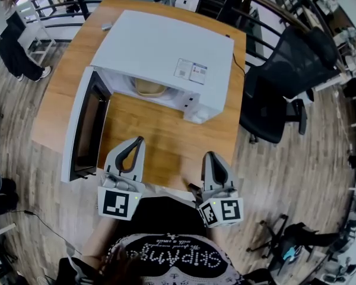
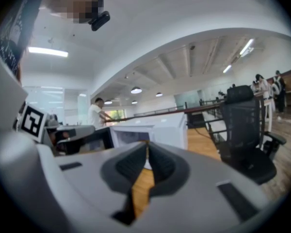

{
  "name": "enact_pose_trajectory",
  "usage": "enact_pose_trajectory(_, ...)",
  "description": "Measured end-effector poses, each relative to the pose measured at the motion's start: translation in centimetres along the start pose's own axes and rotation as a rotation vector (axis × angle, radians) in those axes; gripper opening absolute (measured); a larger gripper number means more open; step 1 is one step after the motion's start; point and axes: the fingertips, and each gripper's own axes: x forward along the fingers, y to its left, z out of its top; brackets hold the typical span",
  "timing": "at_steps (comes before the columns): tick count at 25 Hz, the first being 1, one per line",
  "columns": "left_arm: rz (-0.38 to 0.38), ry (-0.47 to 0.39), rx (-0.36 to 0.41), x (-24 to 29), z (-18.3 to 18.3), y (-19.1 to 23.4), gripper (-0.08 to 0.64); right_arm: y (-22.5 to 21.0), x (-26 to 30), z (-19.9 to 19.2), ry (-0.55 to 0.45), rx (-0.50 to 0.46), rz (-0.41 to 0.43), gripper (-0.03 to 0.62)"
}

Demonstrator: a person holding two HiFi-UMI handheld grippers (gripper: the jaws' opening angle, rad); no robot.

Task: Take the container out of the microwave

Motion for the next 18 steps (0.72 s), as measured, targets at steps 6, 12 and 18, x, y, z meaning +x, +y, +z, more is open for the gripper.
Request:
enact_pose_trajectory(6, -0.007, -0.015, 0.003, 0.5, 0.3, 0.8, 0.032, 0.1, 0.3, 0.2, -0.001, -0.001, -0.02, 0.037)
enact_pose_trajectory(12, -0.007, -0.019, 0.007, 0.2, 0.9, 2.2, 0.032, 1.1, 1.1, 1.0, -0.006, -0.004, -0.025, 0.037)
enact_pose_trajectory(18, -0.018, -0.023, -0.011, 0.1, 1.3, 3.4, 0.032, 1.9, 2.0, 1.4, -0.002, -0.005, -0.028, 0.037)
